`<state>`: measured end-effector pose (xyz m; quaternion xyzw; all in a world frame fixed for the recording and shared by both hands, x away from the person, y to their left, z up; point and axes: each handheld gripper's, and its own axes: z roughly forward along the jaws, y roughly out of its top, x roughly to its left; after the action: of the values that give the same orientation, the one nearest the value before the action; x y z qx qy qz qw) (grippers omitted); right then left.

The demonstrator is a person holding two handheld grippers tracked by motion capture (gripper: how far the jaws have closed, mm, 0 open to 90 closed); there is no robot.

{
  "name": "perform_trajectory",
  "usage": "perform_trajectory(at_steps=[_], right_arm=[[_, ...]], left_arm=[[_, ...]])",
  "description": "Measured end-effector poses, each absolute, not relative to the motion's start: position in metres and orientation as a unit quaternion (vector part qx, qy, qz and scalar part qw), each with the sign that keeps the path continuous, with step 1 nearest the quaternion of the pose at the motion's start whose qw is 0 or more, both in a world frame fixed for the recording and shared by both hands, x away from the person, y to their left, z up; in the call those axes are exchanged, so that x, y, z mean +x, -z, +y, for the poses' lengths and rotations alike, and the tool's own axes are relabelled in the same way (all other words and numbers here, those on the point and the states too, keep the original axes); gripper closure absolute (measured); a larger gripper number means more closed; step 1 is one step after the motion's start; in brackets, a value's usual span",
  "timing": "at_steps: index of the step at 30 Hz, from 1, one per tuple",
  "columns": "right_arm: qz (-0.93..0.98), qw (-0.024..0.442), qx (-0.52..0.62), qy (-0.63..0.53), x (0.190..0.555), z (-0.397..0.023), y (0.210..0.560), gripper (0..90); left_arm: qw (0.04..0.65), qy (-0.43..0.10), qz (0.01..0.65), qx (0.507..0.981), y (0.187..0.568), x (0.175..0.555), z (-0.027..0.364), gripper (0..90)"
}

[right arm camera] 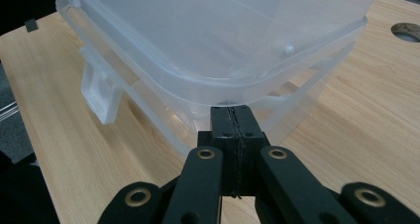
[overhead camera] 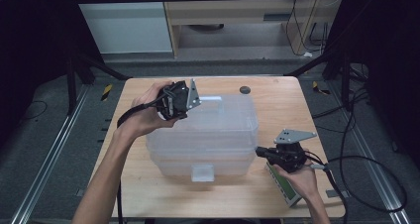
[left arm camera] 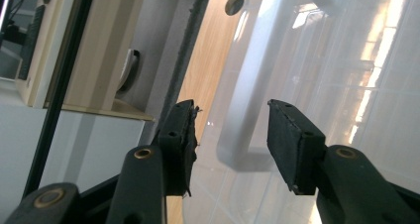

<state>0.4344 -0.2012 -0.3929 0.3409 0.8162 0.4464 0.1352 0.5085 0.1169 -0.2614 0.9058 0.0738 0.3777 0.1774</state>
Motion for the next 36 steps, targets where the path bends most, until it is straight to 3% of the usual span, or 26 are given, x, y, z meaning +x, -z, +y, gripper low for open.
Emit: perform_trajectory(at_steps=[23,36], right_arm=[[0.814,0.136,0.34,-0.451,0.435,-0.202,0.392,90.0],[0.813,0.136,0.34,-0.452,0.435,-0.201,0.391,90.0]], left_arm=[[0.333,-0.377,0.221,0.836,0.266,0.469,0.199,49.0],[0.382,-0.38,0.278,0.795,0.297,0.447,0.242,44.9]])
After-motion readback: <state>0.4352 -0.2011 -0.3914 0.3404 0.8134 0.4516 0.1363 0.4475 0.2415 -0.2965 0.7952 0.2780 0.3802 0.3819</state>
